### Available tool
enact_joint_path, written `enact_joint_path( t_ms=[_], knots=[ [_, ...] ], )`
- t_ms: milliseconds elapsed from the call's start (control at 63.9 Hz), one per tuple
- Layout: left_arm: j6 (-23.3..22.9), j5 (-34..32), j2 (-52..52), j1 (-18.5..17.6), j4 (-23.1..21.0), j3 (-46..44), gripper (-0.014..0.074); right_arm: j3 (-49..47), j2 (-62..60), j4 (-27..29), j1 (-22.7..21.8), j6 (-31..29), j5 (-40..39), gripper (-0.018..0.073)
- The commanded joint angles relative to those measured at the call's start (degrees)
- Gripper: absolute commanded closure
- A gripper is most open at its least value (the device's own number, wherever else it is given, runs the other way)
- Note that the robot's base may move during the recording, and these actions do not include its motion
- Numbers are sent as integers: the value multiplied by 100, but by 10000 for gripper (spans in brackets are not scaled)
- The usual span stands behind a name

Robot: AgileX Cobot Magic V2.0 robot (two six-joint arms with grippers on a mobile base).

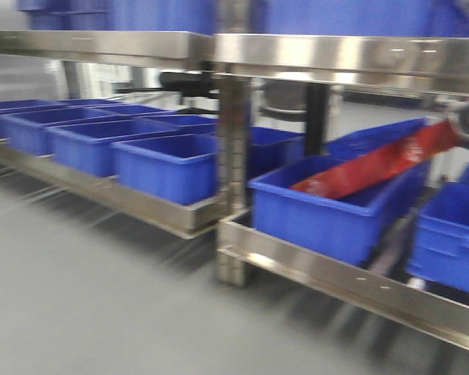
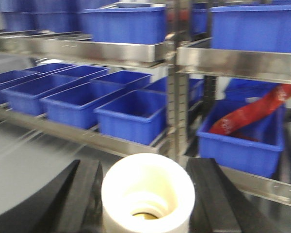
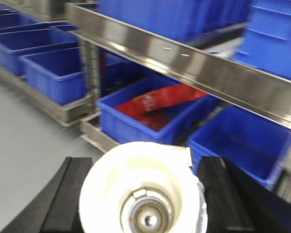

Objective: Place valve from conveyor to right shelf box
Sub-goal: 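Extend both arms with the valves over the blue bins on the shelf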

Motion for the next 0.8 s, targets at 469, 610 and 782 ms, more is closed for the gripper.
enact_joint_path(
  t_ms=[469,610,782],
  knots=[
    [-33,-308,-34,-24,-21,-42,708,-118,-46,-8,1,-39,-478,712],
    [-33,-308,-34,-207,-12,-42,708,-118,-46,-8,1,-39,-478,712],
    [-33,-308,-34,-388,-12,-42,708,-118,-46,-8,1,-39,-478,712]
  ],
)
